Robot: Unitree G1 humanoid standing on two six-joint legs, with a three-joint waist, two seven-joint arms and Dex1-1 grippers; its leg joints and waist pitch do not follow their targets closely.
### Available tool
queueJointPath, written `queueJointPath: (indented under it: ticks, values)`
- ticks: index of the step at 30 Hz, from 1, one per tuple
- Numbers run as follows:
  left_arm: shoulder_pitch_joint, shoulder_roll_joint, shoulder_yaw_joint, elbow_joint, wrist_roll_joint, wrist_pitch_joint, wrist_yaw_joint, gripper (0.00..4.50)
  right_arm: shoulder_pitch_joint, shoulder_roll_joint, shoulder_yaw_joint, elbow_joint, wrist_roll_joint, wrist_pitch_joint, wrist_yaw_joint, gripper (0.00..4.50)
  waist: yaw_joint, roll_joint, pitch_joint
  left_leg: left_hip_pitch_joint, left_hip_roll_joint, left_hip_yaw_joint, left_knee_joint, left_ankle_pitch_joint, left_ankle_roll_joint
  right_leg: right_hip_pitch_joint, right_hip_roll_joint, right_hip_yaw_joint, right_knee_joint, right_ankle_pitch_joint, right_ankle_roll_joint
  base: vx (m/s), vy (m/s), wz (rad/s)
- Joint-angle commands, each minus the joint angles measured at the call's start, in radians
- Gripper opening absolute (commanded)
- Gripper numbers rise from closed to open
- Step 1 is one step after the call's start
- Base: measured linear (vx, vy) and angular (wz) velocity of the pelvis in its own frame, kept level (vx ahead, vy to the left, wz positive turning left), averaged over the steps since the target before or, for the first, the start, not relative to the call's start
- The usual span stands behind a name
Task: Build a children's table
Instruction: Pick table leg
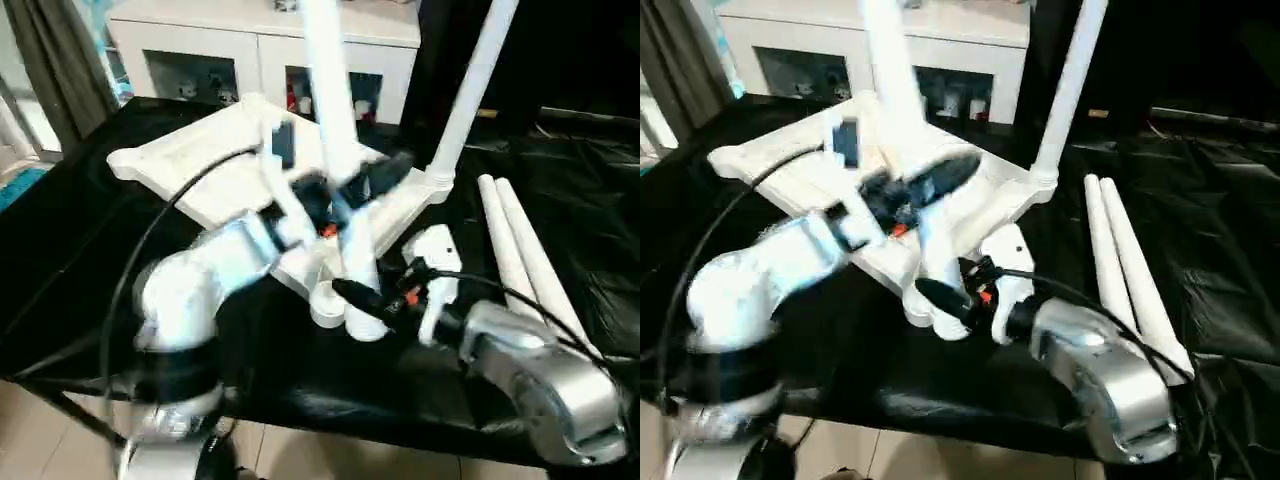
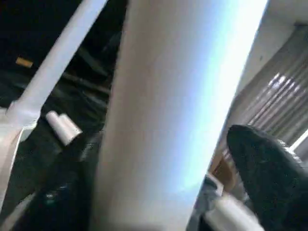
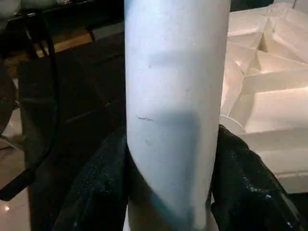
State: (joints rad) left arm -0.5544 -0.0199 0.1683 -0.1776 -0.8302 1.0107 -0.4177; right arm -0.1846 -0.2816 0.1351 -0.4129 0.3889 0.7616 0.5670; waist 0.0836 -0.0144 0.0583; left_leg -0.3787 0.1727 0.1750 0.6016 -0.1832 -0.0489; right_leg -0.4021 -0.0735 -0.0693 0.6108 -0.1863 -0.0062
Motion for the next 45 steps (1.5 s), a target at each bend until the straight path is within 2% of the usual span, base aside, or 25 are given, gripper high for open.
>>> queueJointPath:
  ticks: [1,4,7,8,9,12,14,17,18,21,22,25,26,29,30,32,34,35,37,38,41,42,44,45]
  values:
    - [0.024,0.005,-0.044,-0.044,0.000,0.039,-0.003,3.97,-0.010,0.004,-0.015,-0.036,0.030,0.041,-0.025,1.90,-0.004,-0.009,-0.045,0.008,0.046,-0.017,-0.075,-0.175,0.014,0.043,-0.060,0.052,-0.089,-0.303,-0.093,0.000,0.000,0.00]
    - [0.037,0.008,-0.047,-0.045,0.004,0.047,0.014,3.72,-0.016,0.013,-0.015,-0.038,0.030,0.047,-0.041,1.90,-0.007,-0.009,-0.044,0.012,0.049,-0.021,-0.079,-0.209,-0.005,0.042,-0.061,0.052,-0.092,-0.329,-0.079,0.000,0.000,0.00]
    - [0.036,0.010,-0.041,-0.041,0.005,0.033,0.033,3.49,-0.020,0.027,-0.027,-0.039,0.026,0.056,-0.059,1.90,-0.008,-0.012,-0.042,0.013,0.050,-0.022,-0.082,-0.207,-0.014,0.041,-0.061,0.052,-0.090,-0.297,-0.083,0.000,0.000,0.00]
    - [0.033,0.012,-0.036,-0.039,0.000,0.028,0.037,3.29,-0.023,0.027,-0.030,-0.039,0.028,0.060,-0.063,1.90,-0.008,-0.013,-0.042,0.012,0.050,-0.022,-0.081,-0.203,-0.014,0.042,-0.061,0.053,-0.089,-0.286,-0.084,0.000,0.000,0.00]
    - [0.030,0.012,-0.033,-0.037,-0.001,0.024,0.040,3.29,-0.025,0.026,-0.032,-0.039,0.030,0.061,-0.066,1.90,-0.006,-0.017,-0.046,0.011,0.050,-0.022,-0.079,-0.187,-0.012,0.046,-0.063,0.053,-0.085,-0.264,-0.089,0.000,0.000,0.00]
    - [0.023,0.015,-0.024,-0.028,0.004,0.016,0.051,3.18,-0.031,0.024,-0.035,-0.037,0.034,0.066,-0.072,1.90,-0.006,-0.019,-0.046,0.009,0.049,-0.020,-0.078,-0.163,-0.008,0.047,-0.063,0.054,-0.083,-0.231,-0.097,0.000,0.000,0.00]
    - [0.026,0.016,-0.020,-0.025,0.011,0.016,0.069,2.90,-0.034,0.020,-0.035,-0.035,0.036,0.068,-0.074,1.90,-0.005,-0.021,-0.045,0.008,0.049,-0.019,-0.078,-0.160,-0.008,0.047,-0.063,0.054,-0.082,-0.230,-0.100,0.000,0.000,0.00]
    - [0.030,0.018,-0.021,-0.022,0.016,0.011,0.075,2.72,-0.036,0.019,-0.034,-0.031,0.036,0.068,-0.074,1.90,-0.005,-0.020,-0.043,0.010,0.050,-0.019,-0.079,-0.172,-0.011,0.046,-0.064,0.054,-0.084,-0.253,-0.095,0.000,0.000,0.00]
    - [0.031,0.020,-0.024,-0.022,0.019,0.007,0.076,2.46,-0.038,0.019,-0.034,-0.028,0.036,0.067,-0.075,1.90,-0.005,-0.020,-0.043,0.010,0.050,-0.019,-0.079,-0.176,-0.013,0.046,-0.064,0.054,-0.085,-0.261,-0.091,0.000,0.000,0.00]
    - [0.030,0.021,-0.022,-0.018,0.023,0.002,0.087,2.30,-0.045,0.020,-0.036,-0.018,0.032,0.062,-0.078,1.90,-0.006,-0.020,-0.043,0.010,0.050,-0.020,-0.080,-0.181,-0.015,0.045,-0.064,0.054,-0.086,-0.266,-0.084,0.000,0.000,0.00]
    - [0.029,0.021,-0.019,-0.014,0.023,-0.001,0.089,2.20,-0.046,0.021,-0.036,-0.015,0.030,0.059,-0.079,1.90,-0.004,-0.022,-0.049,0.011,0.050,-0.020,-0.077,-0.171,-0.016,0.048,-0.065,0.054,-0.083,-0.253,-0.087,0.000,0.000,0.00]
    - [0.026,0.024,-0.017,-0.007,0.028,-0.006,0.100,2.10,-0.047,0.021,-0.035,-0.010,0.029,0.053,-0.083,1.90,-0.004,-0.021,-0.048,0.009,0.050,-0.019,-0.077,-0.157,-0.015,0.048,-0.064,0.054,-0.080,-0.226,-0.096,0.000,0.000,0.00]
    - [0.020,0.032,-0.022,0.002,0.037,-0.010,0.103,2.09,-0.053,0.022,-0.033,-0.002,0.025,0.045,-0.089,1.90,-0.001,-0.017,-0.055,0.011,0.050,-0.020,-0.075,-0.151,-0.015,0.051,-0.065,0.054,-0.078,-0.218,-0.100,0.000,0.000,0.00]
    - [0.011,0.045,-0.030,0.014,0.050,-0.016,0.099,2.04,-0.067,0.025,-0.028,0.014,0.011,0.027,-0.099,1.90,0.001,-0.016,-0.060,0.011,0.050,-0.020,-0.073,-0.137,-0.018,0.053,-0.066,0.054,-0.075,-0.194,-0.109,0.000,0.000,0.00]
    - [0.008,0.048,-0.031,0.018,0.055,-0.021,0.097,2.03,-0.071,0.026,-0.026,0.019,0.007,0.021,-0.099,1.90,0.002,-0.012,-0.061,0.012,0.051,-0.020,-0.073,-0.134,-0.019,0.053,-0.066,0.054,-0.073,-0.184,-0.114,0.000,0.000,0.00]
    - [0.002,0.054,-0.034,0.024,0.063,-0.029,0.095,2.01,-0.078,0.025,-0.020,0.026,0.001,0.011,-0.096,1.90,0.002,-0.015,-0.061,0.011,0.049,-0.018,-0.071,-0.129,-0.018,0.054,-0.065,0.053,-0.072,-0.165,-0.122,0.000,0.000,0.00]
    - [-0.005,0.058,-0.035,0.025,0.069,-0.041,0.097,2.00,-0.082,0.023,-0.012,0.026,-0.002,-0.011,-0.083,1.90,0.003,-0.013,-0.063,0.011,0.050,-0.019,-0.070,-0.122,-0.018,0.055,-0.066,0.054,-0.070,-0.152,-0.126,0.000,0.000,0.00]
    - [-0.008,0.062,-0.037,0.027,0.068,-0.042,0.093,1.99,-0.082,0.034,-0.021,0.029,0.015,-0.005,-0.082,2.46,0.003,-0.009,-0.063,0.011,0.050,-0.019,-0.070,-0.119,-0.019,0.055,-0.066,0.053,-0.069,-0.142,-0.131,0.000,0.000,0.00]
    - [-0.014,0.070,-0.043,0.034,0.068,-0.045,0.083,1.99,-0.084,0.055,-0.046,0.037,0.045,0.004,-0.084,2.60,0.004,-0.009,-0.064,0.011,0.048,-0.018,-0.070,-0.126,-0.014,0.055,-0.065,0.053,-0.068,-0.139,-0.139,0.000,0.000,0.00]
    - [-0.015,0.074,-0.044,0.038,0.069,-0.044,0.081,1.98,-0.087,0.058,-0.055,0.039,0.056,0.009,-0.081,2.62,0.005,-0.001,-0.063,0.012,0.048,-0.020,-0.070,-0.128,-0.016,0.055,-0.065,0.052,-0.068,-0.141,-0.140,0.000,0.000,0.00]
    - [-0.026,0.088,-0.052,0.063,0.089,-0.064,0.073,1.91,-0.105,0.051,-0.078,0.047,0.079,0.012,-0.067,2.95,0.004,-0.002,-0.066,0.013,0.048,-0.020,-0.070,-0.130,-0.020,0.056,-0.063,0.052,-0.067,-0.139,-0.138,0.000,0.000,0.00]
    - [-0.035,0.094,-0.049,0.081,0.096,-0.073,0.071,1.91,-0.112,0.045,-0.097,0.046,0.100,0.019,-0.057,3.04,0.004,0.005,-0.066,0.014,0.047,-0.020,-0.069,-0.138,-0.020,0.056,-0.063,0.052,-0.068,-0.140,-0.138,0.000,0.000,0.00]
    - [-0.045,0.100,-0.043,0.098,0.098,-0.079,0.070,1.90,-0.115,0.031,-0.109,0.042,0.117,0.026,-0.040,3.11,0.005,0.003,-0.066,0.014,0.047,-0.019,-0.069,-0.145,-0.019,0.057,-0.062,0.052,-0.070,-0.146,-0.136,0.000,0.000,0.00]
    - [-0.055,0.110,-0.040,0.115,0.100,-0.088,0.065,1.90,-0.114,0.015,-0.117,0.036,0.128,0.033,-0.020,3.18,0.007,0.006,-0.068,0.014,0.047,-0.021,-0.068,-0.135,-0.020,0.059,-0.063,0.052,-0.067,-0.129,-0.139,0.000,0.000,0.00]
